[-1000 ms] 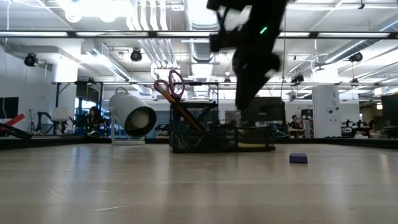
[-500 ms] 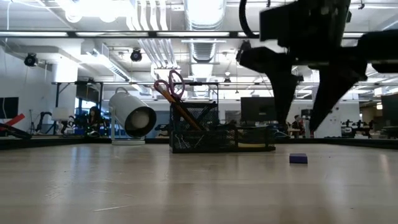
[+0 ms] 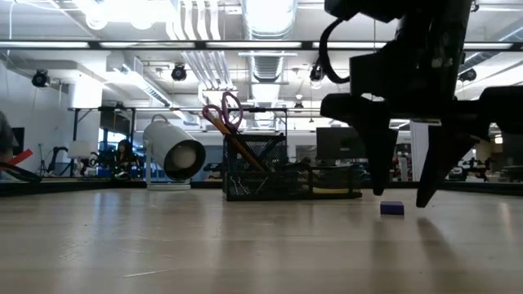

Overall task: Pick and place office supplies into organizer
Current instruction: Put the blue eraser into the black desk organizer

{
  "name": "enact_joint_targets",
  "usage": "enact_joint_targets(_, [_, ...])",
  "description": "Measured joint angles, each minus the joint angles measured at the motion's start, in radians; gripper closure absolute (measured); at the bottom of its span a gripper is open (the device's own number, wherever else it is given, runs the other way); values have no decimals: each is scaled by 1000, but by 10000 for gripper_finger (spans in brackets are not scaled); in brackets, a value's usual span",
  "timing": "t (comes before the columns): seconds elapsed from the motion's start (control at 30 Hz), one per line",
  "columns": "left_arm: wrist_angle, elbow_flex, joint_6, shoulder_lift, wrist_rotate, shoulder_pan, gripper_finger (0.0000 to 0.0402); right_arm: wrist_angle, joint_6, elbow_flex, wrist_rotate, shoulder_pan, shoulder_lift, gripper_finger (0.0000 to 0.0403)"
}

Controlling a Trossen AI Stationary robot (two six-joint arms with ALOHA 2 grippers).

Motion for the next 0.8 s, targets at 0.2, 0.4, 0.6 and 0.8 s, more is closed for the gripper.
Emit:
enact_joint_targets(0.2, [2,0,0,0,0,0,272,60,-70,-41,0,-5,0,218])
enact_joint_targets(0.4, [6,0,-2,0,0,0,272,89,-114,-58,-66,-41,-5,218])
enact_joint_targets(0.6, [28,0,-3,0,0,0,272,89,-90,-65,-160,-94,-5,227])
enact_joint_targets(0.8, [30,0,-3,0,0,0,272,87,-73,-66,-192,-128,-3,270])
